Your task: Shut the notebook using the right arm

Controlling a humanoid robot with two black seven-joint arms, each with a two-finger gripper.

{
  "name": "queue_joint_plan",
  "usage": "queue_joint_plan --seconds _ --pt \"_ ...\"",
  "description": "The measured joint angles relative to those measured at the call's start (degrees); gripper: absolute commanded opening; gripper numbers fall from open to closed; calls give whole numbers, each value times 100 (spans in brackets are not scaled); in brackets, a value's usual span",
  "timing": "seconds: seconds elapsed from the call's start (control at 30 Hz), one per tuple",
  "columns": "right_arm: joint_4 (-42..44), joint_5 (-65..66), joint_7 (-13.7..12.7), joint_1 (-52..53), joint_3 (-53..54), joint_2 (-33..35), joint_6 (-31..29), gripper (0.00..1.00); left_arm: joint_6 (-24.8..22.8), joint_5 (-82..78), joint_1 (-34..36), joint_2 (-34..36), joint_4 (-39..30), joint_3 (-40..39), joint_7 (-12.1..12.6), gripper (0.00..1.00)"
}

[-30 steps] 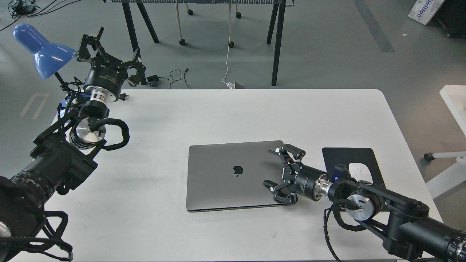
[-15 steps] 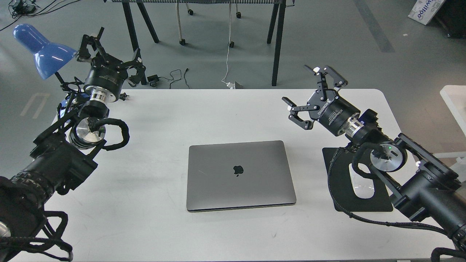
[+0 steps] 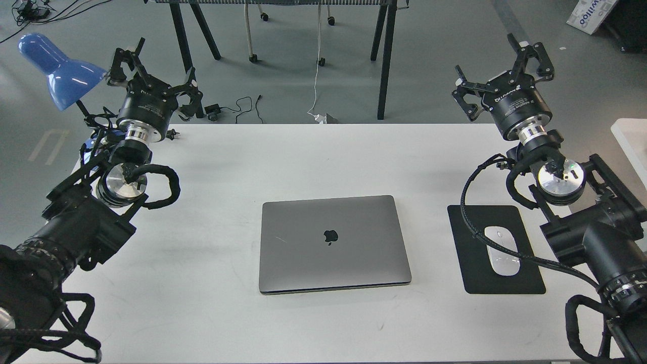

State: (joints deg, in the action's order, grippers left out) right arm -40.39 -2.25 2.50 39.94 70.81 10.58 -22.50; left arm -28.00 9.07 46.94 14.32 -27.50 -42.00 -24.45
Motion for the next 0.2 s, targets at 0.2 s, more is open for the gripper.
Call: queue_joint_plan --seconds 0.2 --pt "188 -47 39 72 -68 -20 -123 100 0 -1 0 0 -2 4 0 100"
